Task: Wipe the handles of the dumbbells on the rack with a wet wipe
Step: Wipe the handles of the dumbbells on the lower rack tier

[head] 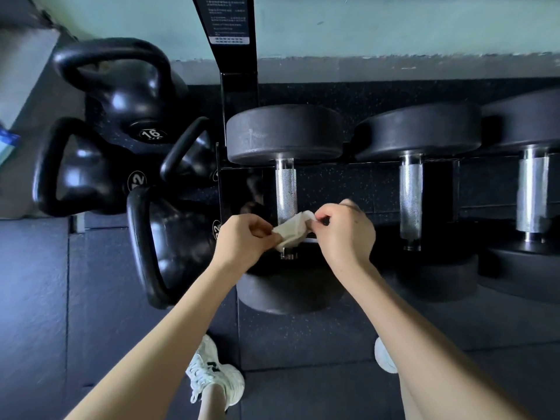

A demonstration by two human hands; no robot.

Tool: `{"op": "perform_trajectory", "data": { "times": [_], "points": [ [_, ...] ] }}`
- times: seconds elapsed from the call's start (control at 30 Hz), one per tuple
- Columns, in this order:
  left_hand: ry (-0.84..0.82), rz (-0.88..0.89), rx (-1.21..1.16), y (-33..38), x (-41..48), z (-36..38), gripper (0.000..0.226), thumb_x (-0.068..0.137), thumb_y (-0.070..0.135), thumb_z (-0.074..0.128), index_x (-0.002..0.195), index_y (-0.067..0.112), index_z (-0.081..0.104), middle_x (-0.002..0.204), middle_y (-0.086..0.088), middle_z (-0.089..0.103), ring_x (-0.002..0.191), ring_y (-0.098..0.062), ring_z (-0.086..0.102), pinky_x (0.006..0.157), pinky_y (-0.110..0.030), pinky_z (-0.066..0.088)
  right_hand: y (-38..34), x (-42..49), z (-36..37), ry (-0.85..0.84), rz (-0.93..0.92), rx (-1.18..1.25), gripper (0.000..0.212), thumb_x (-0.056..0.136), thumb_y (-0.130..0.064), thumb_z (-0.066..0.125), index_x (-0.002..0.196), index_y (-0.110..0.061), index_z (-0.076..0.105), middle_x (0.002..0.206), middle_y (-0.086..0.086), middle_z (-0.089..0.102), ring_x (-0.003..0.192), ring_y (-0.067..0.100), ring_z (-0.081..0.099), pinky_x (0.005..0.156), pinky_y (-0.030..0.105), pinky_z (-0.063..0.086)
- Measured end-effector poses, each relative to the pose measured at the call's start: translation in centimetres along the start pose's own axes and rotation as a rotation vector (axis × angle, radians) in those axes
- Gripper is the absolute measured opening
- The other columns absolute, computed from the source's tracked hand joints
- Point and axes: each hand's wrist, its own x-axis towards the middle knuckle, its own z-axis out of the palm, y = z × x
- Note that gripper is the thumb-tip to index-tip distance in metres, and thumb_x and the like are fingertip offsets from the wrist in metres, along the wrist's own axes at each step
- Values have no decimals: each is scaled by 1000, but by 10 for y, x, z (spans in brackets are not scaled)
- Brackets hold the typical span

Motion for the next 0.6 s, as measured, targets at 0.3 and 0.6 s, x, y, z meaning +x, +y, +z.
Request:
{"op": "perform_trajectory", "data": {
  "times": [0.3,0.6],
  "points": [
    [101,48,148,8,-2,1,26,69,29,82,77,17,60,69,12,56,67,-9,53,60,-23,41,-13,-3,6,-422,38,745,32,93,-20,56,65,-9,45,59,-3,42,56,6,38,52,15,31],
    [209,77,-47,13,0,-28,11,83,17,68,75,25,64,74,10,66,73,-6,62,71,-19,47,-27,42,6,-490,3,1009,21,95,-13,50,74,-19,50,57,-14,41,51,3,40,53,14,33]
  ]
}}
